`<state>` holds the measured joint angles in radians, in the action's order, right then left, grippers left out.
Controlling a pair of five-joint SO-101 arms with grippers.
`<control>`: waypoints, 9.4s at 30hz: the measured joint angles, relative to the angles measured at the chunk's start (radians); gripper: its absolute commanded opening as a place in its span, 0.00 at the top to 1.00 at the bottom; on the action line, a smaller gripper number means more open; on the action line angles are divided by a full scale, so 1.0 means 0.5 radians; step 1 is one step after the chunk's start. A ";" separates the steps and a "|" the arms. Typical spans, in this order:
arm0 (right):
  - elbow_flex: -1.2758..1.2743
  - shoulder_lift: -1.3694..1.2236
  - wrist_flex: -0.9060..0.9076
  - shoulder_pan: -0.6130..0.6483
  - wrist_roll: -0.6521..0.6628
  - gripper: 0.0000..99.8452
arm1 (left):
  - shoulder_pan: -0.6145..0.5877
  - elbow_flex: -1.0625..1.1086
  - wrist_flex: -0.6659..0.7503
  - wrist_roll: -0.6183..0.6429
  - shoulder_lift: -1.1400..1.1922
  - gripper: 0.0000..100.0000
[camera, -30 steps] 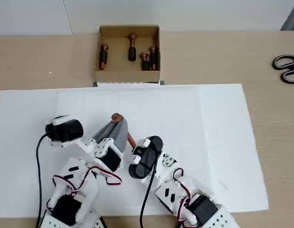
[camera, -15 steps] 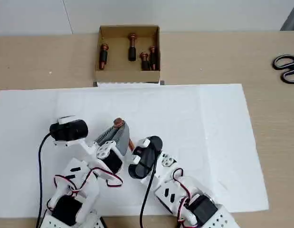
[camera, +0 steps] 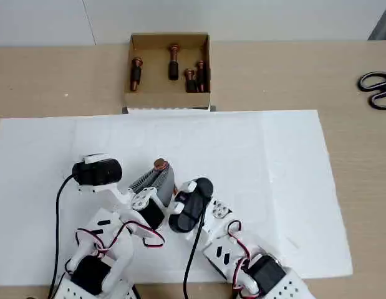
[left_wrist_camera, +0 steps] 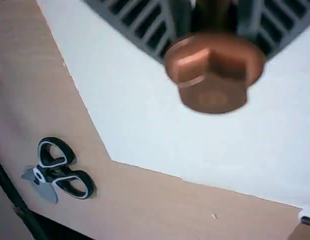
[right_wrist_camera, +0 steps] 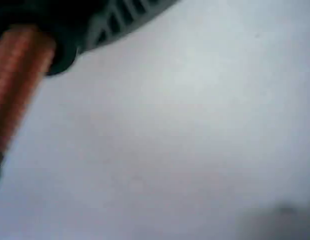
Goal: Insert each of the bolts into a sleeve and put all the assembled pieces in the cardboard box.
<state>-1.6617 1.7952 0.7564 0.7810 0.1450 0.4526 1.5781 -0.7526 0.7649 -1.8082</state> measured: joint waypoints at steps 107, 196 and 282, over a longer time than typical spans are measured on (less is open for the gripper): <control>0.003 0.006 -0.003 -0.595 -0.012 1.00 | -0.715 0.172 -0.193 -0.835 0.006 0.99; 5.343 -5.708 -0.245 -0.862 -0.565 1.00 | -0.736 0.215 -0.258 -1.022 0.006 0.99; 4.198 -2.863 1.942 -1.387 -0.442 1.00 | -0.736 0.215 -0.258 -1.022 0.006 0.99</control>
<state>0.4373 0.3636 1.7277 0.0875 -0.0760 0.0844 1.6855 -0.8815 0.2539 -1.8052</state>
